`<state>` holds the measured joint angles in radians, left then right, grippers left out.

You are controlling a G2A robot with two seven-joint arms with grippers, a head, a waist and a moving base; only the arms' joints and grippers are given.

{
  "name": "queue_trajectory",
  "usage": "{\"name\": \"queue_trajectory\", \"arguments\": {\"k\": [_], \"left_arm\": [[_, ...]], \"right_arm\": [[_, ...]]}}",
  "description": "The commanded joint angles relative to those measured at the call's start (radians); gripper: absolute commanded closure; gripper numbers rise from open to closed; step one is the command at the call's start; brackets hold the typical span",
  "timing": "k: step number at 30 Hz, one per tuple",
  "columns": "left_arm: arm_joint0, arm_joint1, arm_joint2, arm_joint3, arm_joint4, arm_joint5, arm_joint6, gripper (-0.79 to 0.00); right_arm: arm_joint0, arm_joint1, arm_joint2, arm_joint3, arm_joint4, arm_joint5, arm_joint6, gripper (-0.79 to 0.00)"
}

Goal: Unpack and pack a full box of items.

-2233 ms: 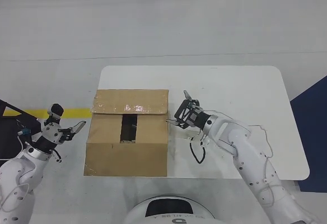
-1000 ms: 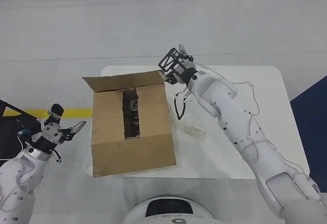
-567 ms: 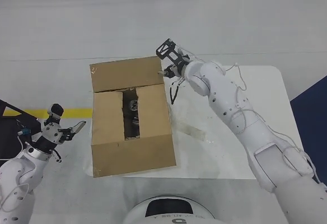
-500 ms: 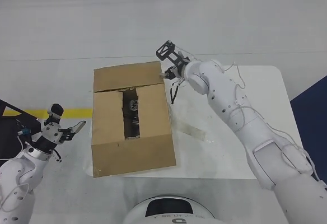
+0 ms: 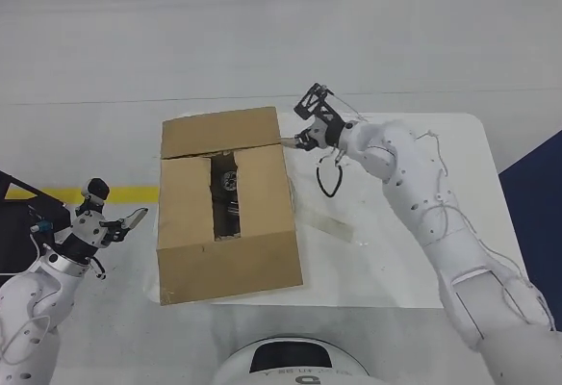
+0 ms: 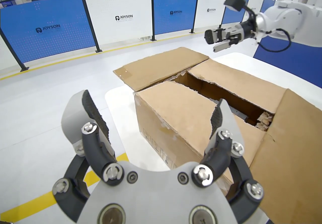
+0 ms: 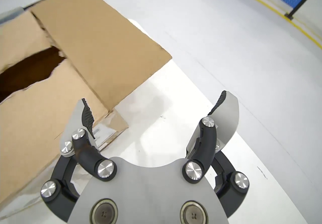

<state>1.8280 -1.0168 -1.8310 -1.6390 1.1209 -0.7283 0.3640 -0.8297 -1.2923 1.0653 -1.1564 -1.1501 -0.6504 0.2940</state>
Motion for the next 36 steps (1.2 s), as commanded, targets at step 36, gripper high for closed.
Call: {"name": "queue_trajectory", "arguments": {"k": [36], "left_arm": [[-0.014,-0.022,0.362,-0.41,0.68,0.391,-0.461,-0.785]], "right_arm": [[-0.461,0.092,0.205,-0.483,-0.195,0.189,0.049,-0.785]]}}
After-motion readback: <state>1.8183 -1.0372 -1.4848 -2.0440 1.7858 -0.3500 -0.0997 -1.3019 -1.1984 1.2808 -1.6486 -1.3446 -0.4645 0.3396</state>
